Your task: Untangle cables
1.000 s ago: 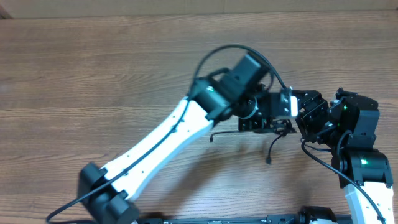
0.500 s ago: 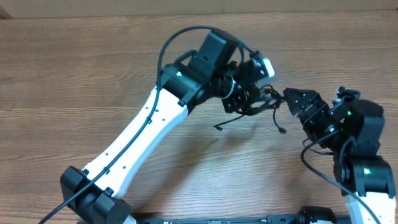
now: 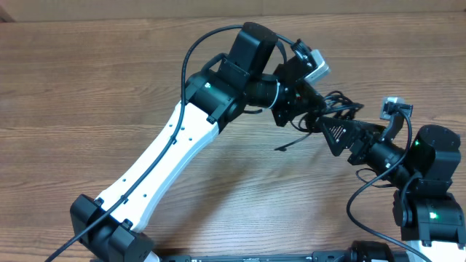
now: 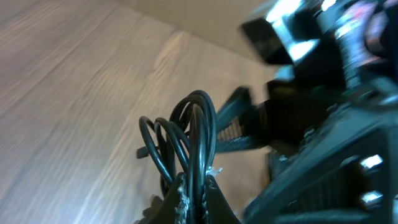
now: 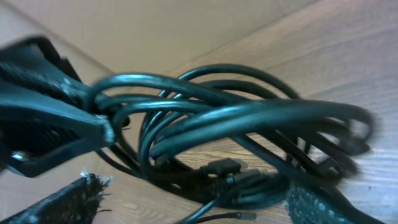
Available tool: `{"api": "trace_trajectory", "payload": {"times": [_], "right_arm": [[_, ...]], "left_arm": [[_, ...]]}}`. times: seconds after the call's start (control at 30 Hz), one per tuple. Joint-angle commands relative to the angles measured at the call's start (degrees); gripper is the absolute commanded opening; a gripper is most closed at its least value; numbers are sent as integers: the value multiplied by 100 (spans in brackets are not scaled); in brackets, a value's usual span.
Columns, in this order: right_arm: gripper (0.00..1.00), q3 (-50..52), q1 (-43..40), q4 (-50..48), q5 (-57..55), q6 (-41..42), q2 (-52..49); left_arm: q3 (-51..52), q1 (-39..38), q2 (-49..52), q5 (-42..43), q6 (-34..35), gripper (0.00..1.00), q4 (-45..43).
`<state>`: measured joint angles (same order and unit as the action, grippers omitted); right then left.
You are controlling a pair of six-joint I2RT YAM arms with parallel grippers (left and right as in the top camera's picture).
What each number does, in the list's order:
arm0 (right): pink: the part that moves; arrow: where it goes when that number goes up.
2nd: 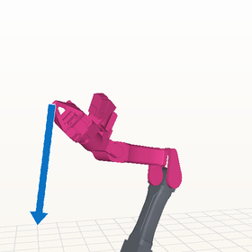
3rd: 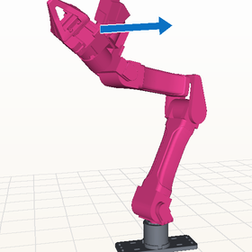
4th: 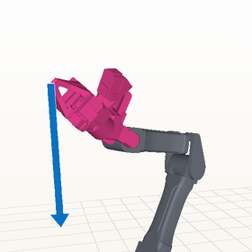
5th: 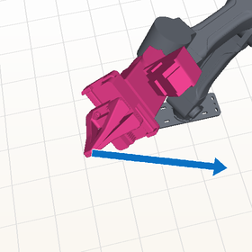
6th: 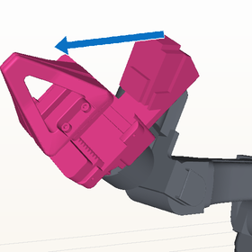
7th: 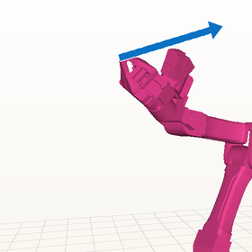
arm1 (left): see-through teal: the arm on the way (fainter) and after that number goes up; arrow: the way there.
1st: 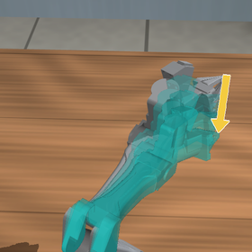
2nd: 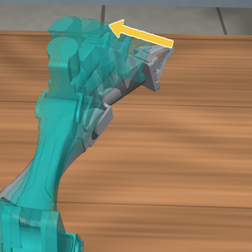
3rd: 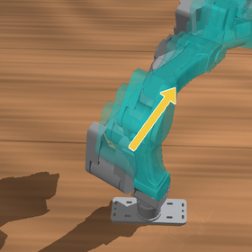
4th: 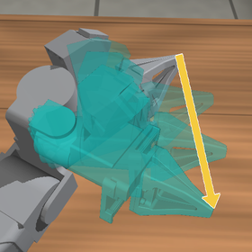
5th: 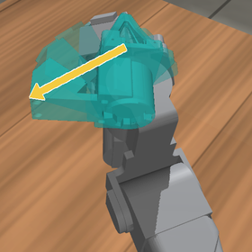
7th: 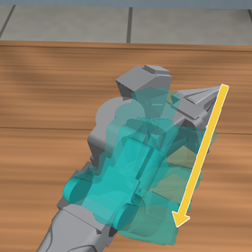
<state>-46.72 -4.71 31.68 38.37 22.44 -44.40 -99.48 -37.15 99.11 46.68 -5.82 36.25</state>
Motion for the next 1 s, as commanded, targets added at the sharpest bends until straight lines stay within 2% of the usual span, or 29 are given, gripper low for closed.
{"api": "trace_trajectory", "payload": {"times": [0.0,0.1,0.23,0.4,0.6,0.63,0.67,0.7,0.77,0.8,0.97], "right_arm": [[89,-103,46,-31,186,-393,42],[86,-103,46,-33,181,-479,42],[71,-103,46,-50,136,-476,39],[70,-103,46,-249,122,-474,39],[60,-103,46,-402,186,-481,39],[55,-103,46,-409,186,-496,39],[44,-103,46,-420,186,-496,39],[38,-103,46,-422,186,-496,39],[9,-103,46,-422,214,-496,39],[4,-103,46,-420,229,-494,39],[4,-103,46,-310,229,-494,42]], "left_arm": [[-55,-42,-92,726,470,4,-234],[-55,-42,-92,935,525,4,-356],[-55,-46,-92,1331,601,4,-428],[-55,-144,-92,1486,612,4,-448],[-55,-420,-92,1482,608,4,-651],[-55,-448,-92,1480,608,4,-682],[-55,-470,-90,1469,608,4,-706],[-55,-487,-92,1440,608,4,-717],[-55,-487,-90,1434,605,4,-719],[-55,-487,-90,1421,605,4,-717],[-55,-476,-92,850,610,4,-708]]}}
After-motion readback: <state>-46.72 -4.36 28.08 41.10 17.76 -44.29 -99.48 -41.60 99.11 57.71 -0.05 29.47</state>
